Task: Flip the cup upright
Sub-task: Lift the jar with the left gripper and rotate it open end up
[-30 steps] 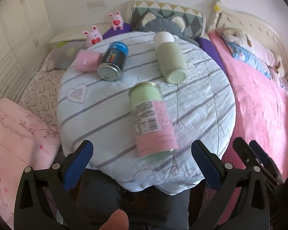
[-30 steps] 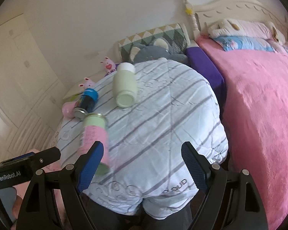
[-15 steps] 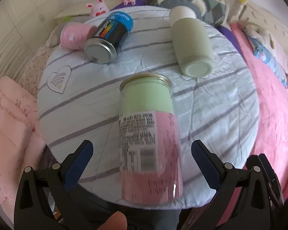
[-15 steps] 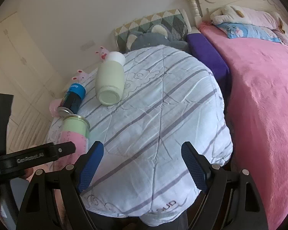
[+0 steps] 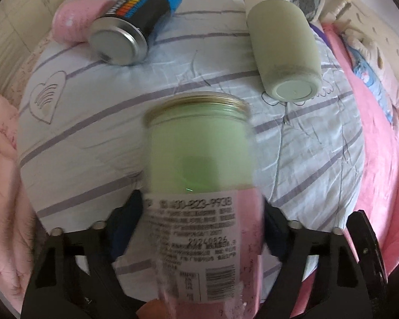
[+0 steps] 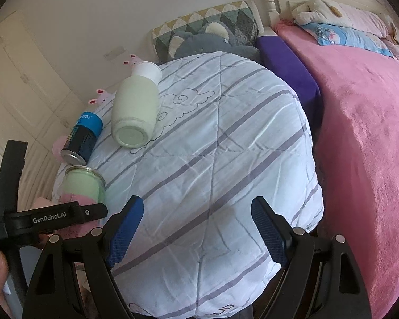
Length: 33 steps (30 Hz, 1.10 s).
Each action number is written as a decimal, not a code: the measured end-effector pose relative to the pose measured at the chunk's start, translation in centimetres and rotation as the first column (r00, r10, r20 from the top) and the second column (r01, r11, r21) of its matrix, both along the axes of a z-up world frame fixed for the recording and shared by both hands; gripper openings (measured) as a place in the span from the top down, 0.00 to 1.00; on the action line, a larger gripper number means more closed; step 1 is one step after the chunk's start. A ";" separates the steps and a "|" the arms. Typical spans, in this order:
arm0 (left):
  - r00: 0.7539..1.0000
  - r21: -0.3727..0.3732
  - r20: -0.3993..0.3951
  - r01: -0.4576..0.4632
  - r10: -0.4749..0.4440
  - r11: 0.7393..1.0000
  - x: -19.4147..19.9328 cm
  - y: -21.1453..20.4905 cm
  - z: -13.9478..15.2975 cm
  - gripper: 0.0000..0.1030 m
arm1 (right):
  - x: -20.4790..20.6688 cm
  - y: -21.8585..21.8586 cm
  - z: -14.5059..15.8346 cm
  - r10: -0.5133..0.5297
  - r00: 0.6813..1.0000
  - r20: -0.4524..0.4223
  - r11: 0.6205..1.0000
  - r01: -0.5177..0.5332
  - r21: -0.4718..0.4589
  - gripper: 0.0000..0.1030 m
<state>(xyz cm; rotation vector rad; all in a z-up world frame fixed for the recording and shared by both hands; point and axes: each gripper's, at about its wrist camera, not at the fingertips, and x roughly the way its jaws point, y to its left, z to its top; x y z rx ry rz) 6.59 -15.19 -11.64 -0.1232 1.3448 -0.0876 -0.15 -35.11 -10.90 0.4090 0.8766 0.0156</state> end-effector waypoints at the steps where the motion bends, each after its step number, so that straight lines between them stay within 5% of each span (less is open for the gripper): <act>1: 1.000 0.005 0.002 0.010 -0.010 1.000 0.1 -0.1 0.1 0.29 | 0.0 0.1 0.0 0.001 1.000 -0.002 1.000 -0.001 -0.003 0.18; 8: 0.991 0.022 0.097 0.092 -0.093 0.996 0.3 0.1 1.7 0.30 | -0.6 0.7 0.3 -0.001 1.000 -0.004 1.000 0.001 -0.016 0.18; 14: 0.939 0.010 0.314 0.142 -0.138 0.990 -1.5 1.2 4.7 0.30 | -1.7 1.3 1.1 -0.015 1.000 0.007 0.999 0.015 -0.033 0.18; 16: 0.874 0.019 0.462 0.160 -0.150 0.987 -2.7 1.8 6.1 0.30 | -2.1 1.5 1.4 -0.019 1.000 0.013 0.999 0.019 -0.043 0.18; 17: 0.809 0.064 0.562 0.165 -0.173 0.984 -3.7 1.9 6.7 0.30 | -2.4 1.7 1.5 -0.022 1.000 0.015 0.998 0.023 -0.050 0.18; 19: 0.717 0.139 0.665 0.157 -0.209 0.978 -5.1 1.8 6.7 0.30 | -3.1 1.9 1.5 -0.033 0.999 0.012 0.998 0.034 -0.060 0.18; 21: 0.662 0.192 0.710 0.146 -0.240 0.971 -5.5 1.7 5.6 0.30 | -3.8 2.2 1.2 -0.046 0.999 -0.003 0.997 0.045 -0.067 0.18; 27: 0.610 0.254 0.734 0.159 -0.297 0.954 -6.9 1.2 1.4 0.30 | -6.0 3.1 0.8 -0.086 0.995 -0.054 0.989 0.079 -0.123 0.18; 29: 0.567 0.263 0.766 0.157 -0.305 0.952 -8.2 1.6 1.6 0.29 | -6.5 3.3 1.0 -0.105 0.993 -0.062 0.986 0.096 -0.138 0.18; 33: 0.559 0.244 0.770 0.186 -0.307 0.952 -9.2 2.3 1.9 0.29 | -7.1 4.1 1.2 -0.119 0.991 -0.062 0.983 0.108 -0.151 0.18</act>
